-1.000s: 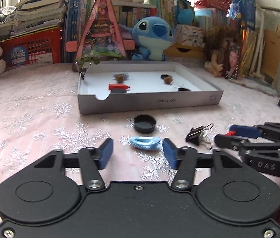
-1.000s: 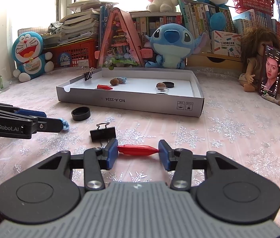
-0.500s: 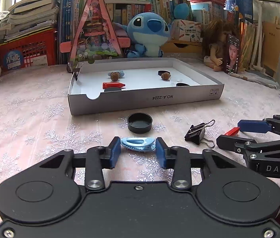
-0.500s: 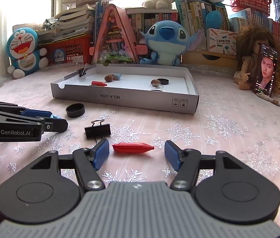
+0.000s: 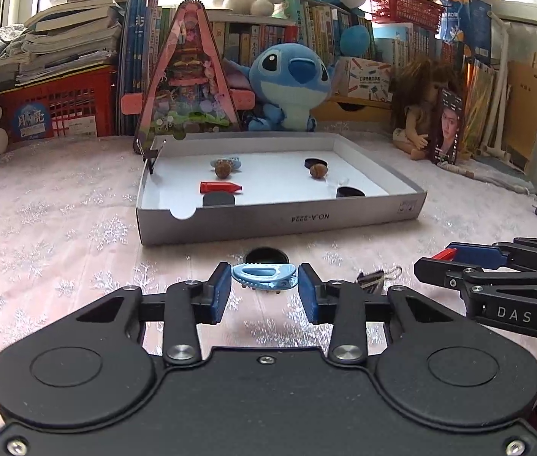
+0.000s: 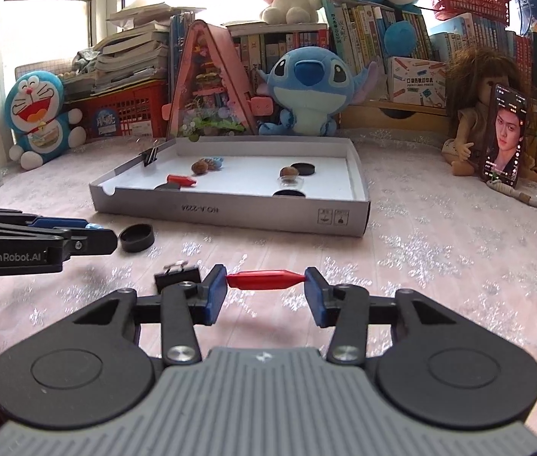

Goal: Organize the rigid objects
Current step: 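Carry the light blue clip with the left gripper while the right carries the red crayon over the tray, then open the left gripper to drop the clip while the right releases the red crayon, then move both open grippers back toward the black lid and binder clip on the table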

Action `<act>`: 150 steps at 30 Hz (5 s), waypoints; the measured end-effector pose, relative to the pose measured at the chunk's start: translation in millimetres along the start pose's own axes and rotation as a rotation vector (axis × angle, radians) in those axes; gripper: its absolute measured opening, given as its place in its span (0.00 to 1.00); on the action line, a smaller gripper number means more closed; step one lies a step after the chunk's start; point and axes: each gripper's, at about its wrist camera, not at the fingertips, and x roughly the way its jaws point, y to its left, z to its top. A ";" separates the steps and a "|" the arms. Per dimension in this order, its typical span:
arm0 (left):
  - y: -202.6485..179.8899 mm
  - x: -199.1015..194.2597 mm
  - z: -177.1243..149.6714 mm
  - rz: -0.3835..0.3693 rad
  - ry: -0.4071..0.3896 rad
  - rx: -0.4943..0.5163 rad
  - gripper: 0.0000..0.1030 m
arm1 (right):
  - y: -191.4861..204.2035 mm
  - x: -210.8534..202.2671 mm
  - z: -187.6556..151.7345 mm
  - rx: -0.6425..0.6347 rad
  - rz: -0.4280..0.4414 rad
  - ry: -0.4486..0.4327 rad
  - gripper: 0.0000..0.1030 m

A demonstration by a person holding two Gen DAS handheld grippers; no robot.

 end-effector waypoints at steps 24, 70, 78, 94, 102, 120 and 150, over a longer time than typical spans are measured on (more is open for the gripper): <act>2.2 31.9 51.9 0.050 -0.025 -0.041 0.35 | -17.2 34.4 47.4 0.063 -0.059 -0.004 0.48; 31.5 139.0 82.5 0.153 0.098 -0.090 0.35 | -40.1 142.8 83.8 0.138 -0.048 0.142 0.48; 30.4 142.5 82.5 0.161 0.096 -0.087 0.36 | -36.9 147.1 85.3 0.131 -0.051 0.142 0.55; 12.6 109.2 85.1 0.106 0.042 -0.035 0.69 | -39.1 120.7 87.7 0.133 -0.035 0.086 0.77; 4.9 84.4 81.1 0.078 0.011 -0.009 0.75 | -36.8 99.9 83.5 0.120 -0.013 0.064 0.82; -1.4 30.0 47.5 -0.007 0.013 0.003 0.76 | -30.8 37.9 58.4 0.076 0.049 -0.028 0.88; 4.2 46.6 7.9 -0.016 0.087 -0.026 0.70 | 20.4 19.8 -1.7 -0.181 0.173 0.037 0.92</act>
